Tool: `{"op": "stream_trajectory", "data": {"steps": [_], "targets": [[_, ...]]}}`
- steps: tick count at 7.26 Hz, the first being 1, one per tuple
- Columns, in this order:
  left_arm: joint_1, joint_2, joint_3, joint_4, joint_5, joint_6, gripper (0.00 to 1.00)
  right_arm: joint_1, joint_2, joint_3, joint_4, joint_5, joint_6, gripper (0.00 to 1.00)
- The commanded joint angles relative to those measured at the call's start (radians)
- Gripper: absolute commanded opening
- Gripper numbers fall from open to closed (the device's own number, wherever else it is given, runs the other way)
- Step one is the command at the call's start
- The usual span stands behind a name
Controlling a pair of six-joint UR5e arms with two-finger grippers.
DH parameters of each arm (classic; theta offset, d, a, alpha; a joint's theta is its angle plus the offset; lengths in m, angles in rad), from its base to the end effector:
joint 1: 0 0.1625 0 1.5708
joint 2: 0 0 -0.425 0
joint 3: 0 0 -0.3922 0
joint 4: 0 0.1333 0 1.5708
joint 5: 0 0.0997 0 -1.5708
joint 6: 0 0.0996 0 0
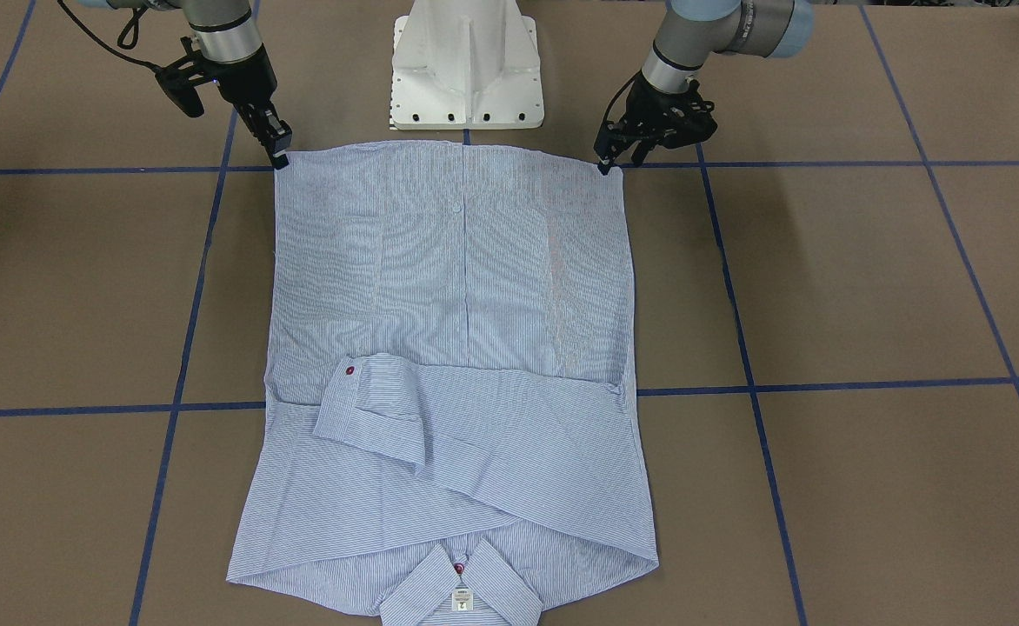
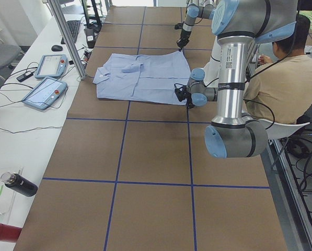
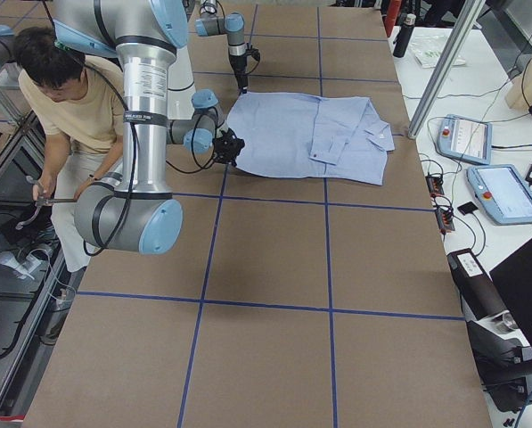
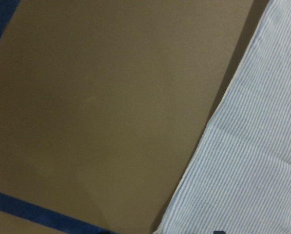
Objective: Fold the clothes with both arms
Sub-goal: 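Lower both grippers and pinch the two hem corners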
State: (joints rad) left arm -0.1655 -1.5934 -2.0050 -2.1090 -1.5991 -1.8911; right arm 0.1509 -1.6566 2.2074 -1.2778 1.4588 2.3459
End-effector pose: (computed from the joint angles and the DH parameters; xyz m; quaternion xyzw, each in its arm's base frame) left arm 0.4711 -0.2110 0.3850 -0.0493 0.4748 -0.2048 0.8545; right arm -0.4113 -0.2086 0.3720 -0.0769 -0.4048 0.4273 0.8047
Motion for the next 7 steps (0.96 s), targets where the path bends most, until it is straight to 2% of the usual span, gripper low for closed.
{"op": "stream_trajectory", "data": {"steps": [1,2,3,5,7], "targets": [[0.000,-0.007,0.000,0.001,0.007,0.000,0.65,-0.001,0.000,-0.002,0.000,0.000,0.000,0.00],[0.000,-0.008,0.000,0.001,0.019,0.001,0.64,-0.001,0.000,-0.002,0.000,0.000,0.000,0.00],[0.000,-0.008,0.000,0.001,0.021,0.000,0.58,-0.001,0.000,0.000,0.000,0.000,0.000,0.00],[0.000,-0.014,0.000,0.003,0.036,0.000,0.32,-0.001,0.000,-0.002,0.000,0.000,0.000,0.00],[-0.003,-0.016,-0.001,0.004,0.050,-0.002,0.00,-0.002,0.000,-0.002,0.000,0.000,0.000,0.00]]}}
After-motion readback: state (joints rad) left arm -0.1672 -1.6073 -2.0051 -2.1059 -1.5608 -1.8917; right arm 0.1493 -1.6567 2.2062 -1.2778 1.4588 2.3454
